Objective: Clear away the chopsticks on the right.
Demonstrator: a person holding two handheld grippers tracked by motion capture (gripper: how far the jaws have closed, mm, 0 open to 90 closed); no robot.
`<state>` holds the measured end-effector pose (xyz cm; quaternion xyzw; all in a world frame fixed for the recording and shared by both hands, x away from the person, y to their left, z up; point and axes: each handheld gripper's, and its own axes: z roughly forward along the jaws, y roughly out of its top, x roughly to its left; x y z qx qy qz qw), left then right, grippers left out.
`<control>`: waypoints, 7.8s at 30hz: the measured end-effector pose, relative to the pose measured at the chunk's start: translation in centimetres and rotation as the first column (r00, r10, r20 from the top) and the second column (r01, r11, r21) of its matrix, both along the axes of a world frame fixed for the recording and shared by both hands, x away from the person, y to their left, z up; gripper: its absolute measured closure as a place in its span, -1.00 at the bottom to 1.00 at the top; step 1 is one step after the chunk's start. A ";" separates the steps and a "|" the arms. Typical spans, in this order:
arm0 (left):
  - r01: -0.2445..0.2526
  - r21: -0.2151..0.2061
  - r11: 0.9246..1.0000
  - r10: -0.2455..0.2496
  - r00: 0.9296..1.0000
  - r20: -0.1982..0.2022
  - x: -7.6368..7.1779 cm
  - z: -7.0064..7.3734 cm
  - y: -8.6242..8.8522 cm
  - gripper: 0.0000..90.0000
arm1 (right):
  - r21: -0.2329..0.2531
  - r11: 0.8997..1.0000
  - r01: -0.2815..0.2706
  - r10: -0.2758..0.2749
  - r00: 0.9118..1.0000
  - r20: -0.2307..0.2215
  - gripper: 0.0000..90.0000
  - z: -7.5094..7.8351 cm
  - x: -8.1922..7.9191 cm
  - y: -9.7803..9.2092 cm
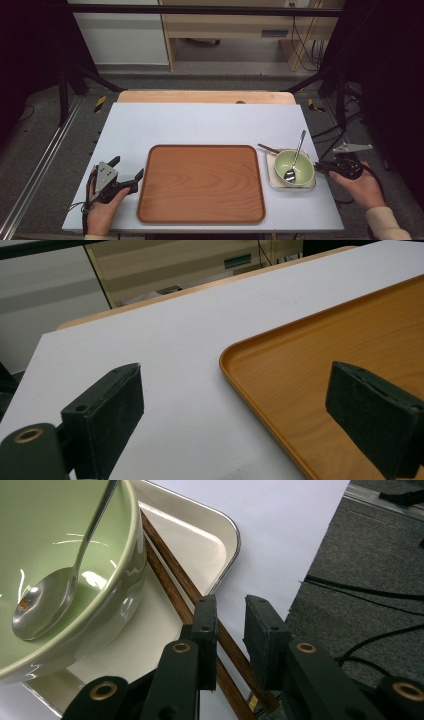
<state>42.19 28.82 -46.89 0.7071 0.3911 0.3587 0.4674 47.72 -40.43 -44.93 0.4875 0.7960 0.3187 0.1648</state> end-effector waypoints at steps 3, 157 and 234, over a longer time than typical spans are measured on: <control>0.001 0.000 1.000 -0.001 1.000 -0.002 0.0 0.0 0.0 -0.82 | 0.002 1.000 -0.002 0.002 1.000 -0.006 0.69 -0.1 0.2 -0.1; -0.071 -0.129 0.989 0.079 0.995 0.055 0.3 -0.4 2.7 -0.87 | 0.066 0.991 -0.118 0.105 0.980 0.171 0.88 2.2 -7.0 23.7; -0.060 -0.170 0.984 0.076 0.993 0.092 -0.8 0.4 3.4 -0.85 | 0.066 0.998 0.005 -0.003 0.999 -0.033 0.87 -1.9 -9.8 25.0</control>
